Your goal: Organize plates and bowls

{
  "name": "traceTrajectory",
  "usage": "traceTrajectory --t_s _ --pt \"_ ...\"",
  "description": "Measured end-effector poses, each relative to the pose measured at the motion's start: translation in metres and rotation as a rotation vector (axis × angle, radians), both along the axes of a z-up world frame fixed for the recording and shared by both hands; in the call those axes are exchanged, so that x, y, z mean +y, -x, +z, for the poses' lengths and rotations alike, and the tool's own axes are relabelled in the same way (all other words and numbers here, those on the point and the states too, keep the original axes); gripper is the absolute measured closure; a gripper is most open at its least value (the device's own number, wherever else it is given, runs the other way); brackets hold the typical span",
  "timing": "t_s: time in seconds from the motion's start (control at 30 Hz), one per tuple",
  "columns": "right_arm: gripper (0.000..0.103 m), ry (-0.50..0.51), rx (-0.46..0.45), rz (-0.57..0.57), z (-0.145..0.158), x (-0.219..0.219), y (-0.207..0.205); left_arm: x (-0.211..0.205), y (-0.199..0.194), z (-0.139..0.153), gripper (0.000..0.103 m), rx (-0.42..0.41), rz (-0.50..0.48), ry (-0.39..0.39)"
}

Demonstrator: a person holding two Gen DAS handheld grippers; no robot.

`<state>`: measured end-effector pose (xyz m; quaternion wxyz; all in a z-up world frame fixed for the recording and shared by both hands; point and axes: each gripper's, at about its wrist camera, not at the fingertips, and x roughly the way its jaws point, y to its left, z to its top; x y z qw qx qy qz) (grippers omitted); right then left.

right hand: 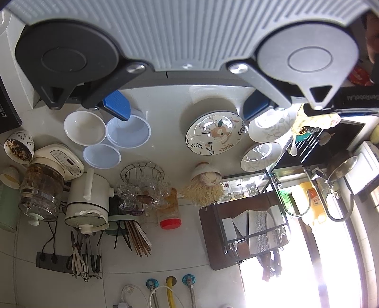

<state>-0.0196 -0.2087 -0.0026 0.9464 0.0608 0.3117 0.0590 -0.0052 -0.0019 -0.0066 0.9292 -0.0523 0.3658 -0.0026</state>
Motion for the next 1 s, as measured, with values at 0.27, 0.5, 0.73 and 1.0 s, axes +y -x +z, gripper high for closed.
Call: traceTrajectory --t_s 0.27,0.5,0.73,1.0 --pt "0.0 -0.002 -0.013 0.005 -0.0028 0.0029 0.0052 -0.0002 0.0001 -0.001 0.003 -0.001 0.0 0.016" --pt "0.0 -0.006 -0.02 0.001 -0.0027 0.0023 0.0077 -0.0056 0.0032 0.003 0.003 -0.016 -0.01 -0.012" --pt "0.0 0.004 -0.018 0.029 -0.0025 0.0081 0.0071 -0.0043 0.0043 0.0004 0.003 -0.027 -0.007 0.012" --pt "0.0 -0.003 -0.013 0.029 -0.0044 0.0076 0.0092 -0.0079 0.0034 -0.001 0.003 -0.02 -0.023 0.003"
